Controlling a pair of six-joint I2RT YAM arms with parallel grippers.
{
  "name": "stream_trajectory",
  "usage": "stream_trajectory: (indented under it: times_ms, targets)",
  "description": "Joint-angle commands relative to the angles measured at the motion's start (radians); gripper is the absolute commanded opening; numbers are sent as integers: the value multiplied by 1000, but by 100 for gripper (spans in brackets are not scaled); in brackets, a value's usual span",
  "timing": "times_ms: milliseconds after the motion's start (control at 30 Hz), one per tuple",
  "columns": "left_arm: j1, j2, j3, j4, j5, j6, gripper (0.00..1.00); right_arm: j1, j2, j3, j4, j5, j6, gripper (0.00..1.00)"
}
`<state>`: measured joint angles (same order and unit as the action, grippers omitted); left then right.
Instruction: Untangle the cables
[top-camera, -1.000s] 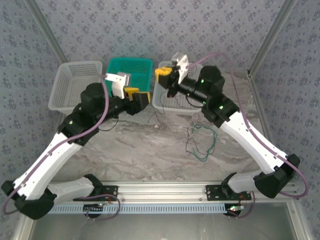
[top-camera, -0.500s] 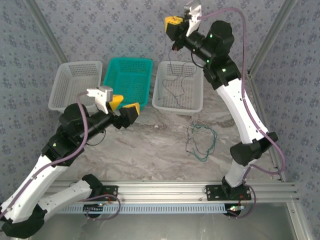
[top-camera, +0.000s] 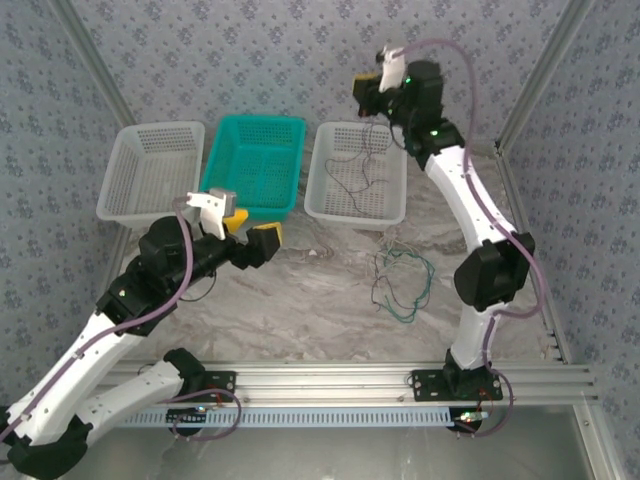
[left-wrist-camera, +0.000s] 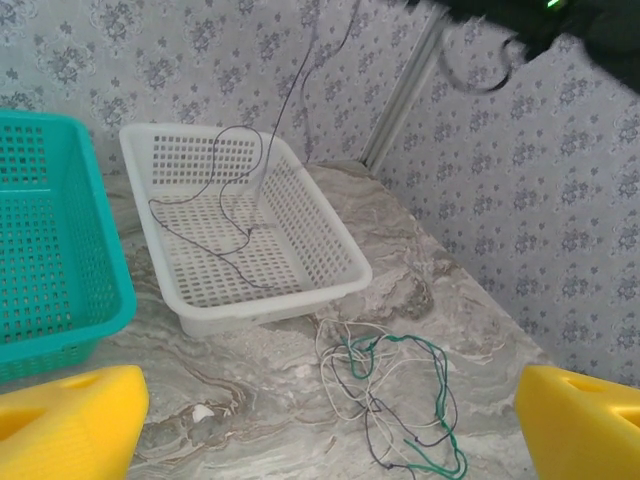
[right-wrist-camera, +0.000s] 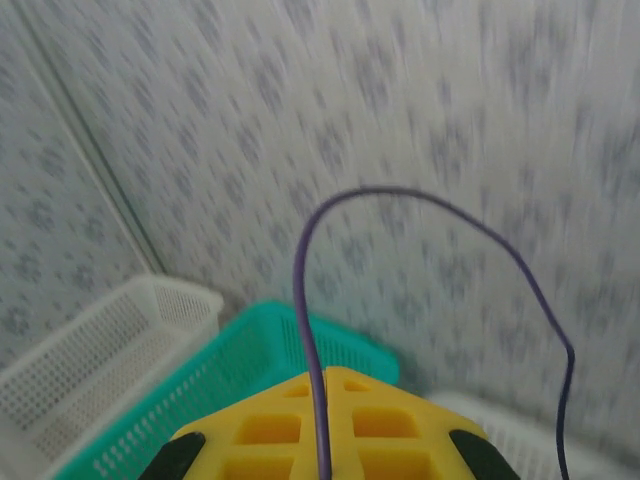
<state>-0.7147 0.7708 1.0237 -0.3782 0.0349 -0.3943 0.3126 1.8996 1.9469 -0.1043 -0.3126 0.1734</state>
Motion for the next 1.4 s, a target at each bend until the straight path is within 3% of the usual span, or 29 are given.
stream_trajectory:
  times_ms: [0, 133, 200, 300, 400, 500, 633, 800, 900, 1000, 1167, 1367]
  targets:
    - [-2, 6, -8, 19, -10, -25, 95, 1, 89, -118, 5, 72, 104, 7]
    - [-2, 18, -13, 14, -13, -35, 95, -17, 198, -110, -76, 107, 259, 23]
    - [-2, 31, -7, 4, -13, -35, 95, -30, 249, -28, -188, 88, 308, 39]
    - [-2, 51, 5, -25, -23, -32, 95, -37, 274, 128, -383, 67, 313, 55]
    - [-3, 66, -5, -20, -37, -45, 95, -39, 203, 170, -459, 75, 317, 67]
    - [-3, 84, -28, 20, -24, -65, 95, -45, 66, 97, -446, 89, 314, 74]
    - [-2, 133, -37, 57, 1, -73, 95, -59, -179, -149, -392, 105, 291, 75]
    - [-4, 198, -75, 129, 27, -93, 93, -58, -603, -667, -262, 358, 340, 73]
    - [-7, 231, -120, 198, 54, -119, 91, -67, -799, -912, -311, 491, 406, 73]
    - [-15, 275, -151, 256, 79, -151, 90, -86, -915, -1071, -377, 521, 436, 75]
    - [-65, 362, -164, 315, 93, -176, 90, -138, -894, -1236, -389, 445, 432, 81]
    - [-129, 453, -118, 290, 95, -163, 92, -174, -626, -1257, -280, 274, 345, 81]
